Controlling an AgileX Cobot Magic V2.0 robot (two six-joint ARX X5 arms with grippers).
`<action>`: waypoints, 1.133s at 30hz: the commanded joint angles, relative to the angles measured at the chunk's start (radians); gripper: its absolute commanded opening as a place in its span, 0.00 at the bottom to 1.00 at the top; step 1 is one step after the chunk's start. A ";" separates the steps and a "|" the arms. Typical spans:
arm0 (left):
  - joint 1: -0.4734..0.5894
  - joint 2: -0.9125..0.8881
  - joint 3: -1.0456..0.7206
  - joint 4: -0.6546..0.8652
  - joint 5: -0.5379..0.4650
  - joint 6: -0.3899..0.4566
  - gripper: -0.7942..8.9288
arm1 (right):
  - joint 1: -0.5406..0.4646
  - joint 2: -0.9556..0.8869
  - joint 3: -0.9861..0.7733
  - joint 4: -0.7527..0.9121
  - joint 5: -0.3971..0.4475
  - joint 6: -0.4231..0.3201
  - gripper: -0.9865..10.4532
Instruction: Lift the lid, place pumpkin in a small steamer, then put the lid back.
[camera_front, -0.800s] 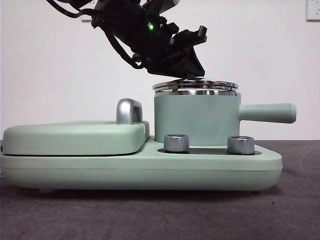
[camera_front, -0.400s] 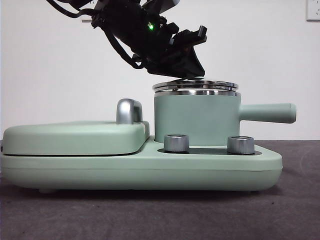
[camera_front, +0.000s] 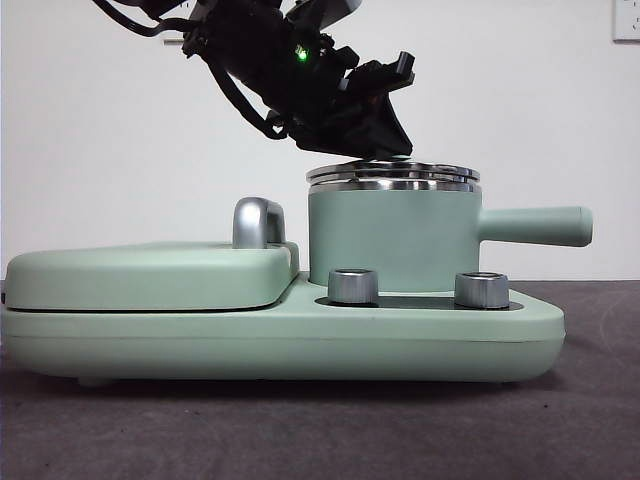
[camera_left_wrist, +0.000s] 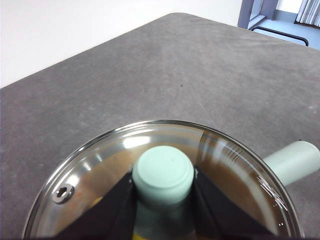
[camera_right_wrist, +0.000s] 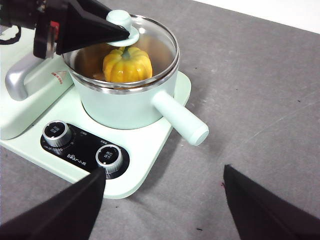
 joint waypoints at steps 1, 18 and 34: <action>-0.011 0.026 0.037 0.026 0.002 0.014 0.10 | 0.006 0.002 0.001 0.007 0.005 0.007 0.40; -0.011 0.043 0.037 -0.021 0.002 0.029 0.11 | 0.006 0.002 0.001 0.017 0.005 0.008 0.40; -0.007 -0.040 0.037 -0.214 0.002 -0.044 0.40 | 0.006 0.002 0.001 0.027 0.004 0.008 0.40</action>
